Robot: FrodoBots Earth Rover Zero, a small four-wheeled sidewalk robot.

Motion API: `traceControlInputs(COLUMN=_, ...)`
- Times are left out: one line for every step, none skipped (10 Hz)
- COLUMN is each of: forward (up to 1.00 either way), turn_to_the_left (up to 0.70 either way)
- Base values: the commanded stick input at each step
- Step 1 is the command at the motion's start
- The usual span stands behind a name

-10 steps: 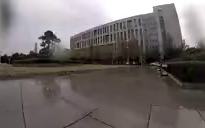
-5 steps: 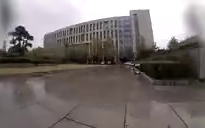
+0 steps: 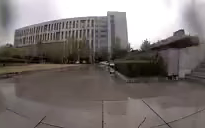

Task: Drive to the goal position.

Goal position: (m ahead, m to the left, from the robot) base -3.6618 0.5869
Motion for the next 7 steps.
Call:
traceControlInputs(forward=0.00, turn_to_the_left=-0.45)
traceControlInputs(forward=0.00, turn_to_the_left=-0.11)
traceControlInputs(forward=0.31, turn_to_the_left=0.00)
traceControlInputs(forward=0.70, turn_to_the_left=0.00)
traceControlInputs(forward=0.70, turn_to_the_left=0.00)
traceControlInputs(forward=0.70, turn_to_the_left=0.00)
traceControlInputs(forward=0.70, turn_to_the_left=0.00)
